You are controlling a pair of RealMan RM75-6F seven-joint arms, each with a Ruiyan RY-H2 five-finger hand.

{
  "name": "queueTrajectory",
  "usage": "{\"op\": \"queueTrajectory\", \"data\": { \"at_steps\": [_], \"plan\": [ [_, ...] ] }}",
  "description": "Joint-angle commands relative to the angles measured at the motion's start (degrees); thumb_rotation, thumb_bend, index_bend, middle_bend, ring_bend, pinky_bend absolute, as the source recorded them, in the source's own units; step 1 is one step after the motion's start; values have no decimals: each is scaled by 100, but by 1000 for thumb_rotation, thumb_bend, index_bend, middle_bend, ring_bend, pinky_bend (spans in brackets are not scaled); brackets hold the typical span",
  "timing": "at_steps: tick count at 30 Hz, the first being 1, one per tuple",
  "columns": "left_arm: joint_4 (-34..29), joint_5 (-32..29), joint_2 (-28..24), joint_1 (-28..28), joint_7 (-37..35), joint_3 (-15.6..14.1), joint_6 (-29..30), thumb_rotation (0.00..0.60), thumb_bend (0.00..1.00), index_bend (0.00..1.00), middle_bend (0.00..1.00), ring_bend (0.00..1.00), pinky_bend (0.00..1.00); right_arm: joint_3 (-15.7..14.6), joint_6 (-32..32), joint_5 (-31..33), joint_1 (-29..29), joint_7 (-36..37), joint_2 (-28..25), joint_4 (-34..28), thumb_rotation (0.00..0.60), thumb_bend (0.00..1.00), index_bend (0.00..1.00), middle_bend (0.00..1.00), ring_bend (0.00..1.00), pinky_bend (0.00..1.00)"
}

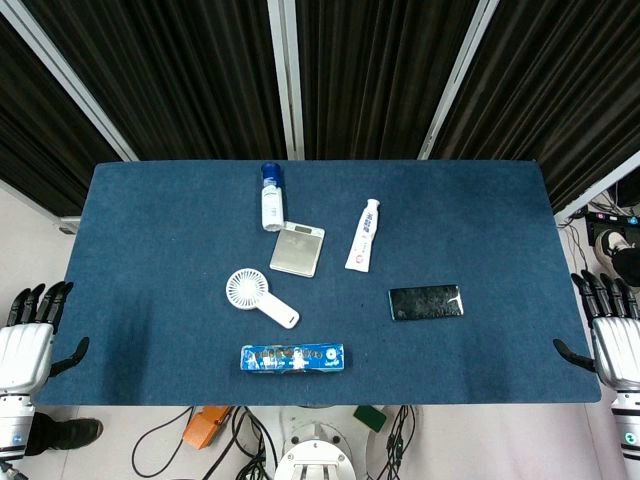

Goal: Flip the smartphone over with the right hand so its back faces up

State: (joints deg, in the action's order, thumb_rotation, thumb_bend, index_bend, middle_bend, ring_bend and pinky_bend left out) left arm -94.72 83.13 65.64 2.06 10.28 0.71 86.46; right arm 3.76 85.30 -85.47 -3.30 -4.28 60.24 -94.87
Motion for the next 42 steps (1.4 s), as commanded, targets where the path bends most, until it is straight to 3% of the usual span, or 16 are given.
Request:
{"op": "queueTrajectory", "data": {
  "at_steps": [1,8,16,20,28,42],
  "plan": [
    [12,-12,18,18,4,7,-36,600,319,35,55,0,0,-5,-71,1,-42,-56,10,-10,600,284,55,107,0,55],
    [18,46,68,29,11,23,-20,600,320,35,55,0,0,-32,-672,-104,-457,-589,300,-101,600,283,92,107,0,55],
    [86,68,138,50,-21,48,-36,600,320,35,55,0,0,46,-2197,301,-1385,-1049,1364,490,600,284,220,107,0,71],
    [131,30,156,80,-54,67,-103,600,320,35,55,0,0,163,-2520,591,-1652,-1173,1901,868,600,283,259,107,0,72],
    [253,-47,170,106,-160,96,-188,600,320,35,55,0,0,347,-2730,958,-1982,-1330,2475,1291,600,283,339,107,0,73],
    [434,-92,233,130,-313,102,-280,600,319,35,55,0,0,294,-2912,1377,-2180,-1530,2688,1450,600,284,358,107,0,73]
  ]
}}
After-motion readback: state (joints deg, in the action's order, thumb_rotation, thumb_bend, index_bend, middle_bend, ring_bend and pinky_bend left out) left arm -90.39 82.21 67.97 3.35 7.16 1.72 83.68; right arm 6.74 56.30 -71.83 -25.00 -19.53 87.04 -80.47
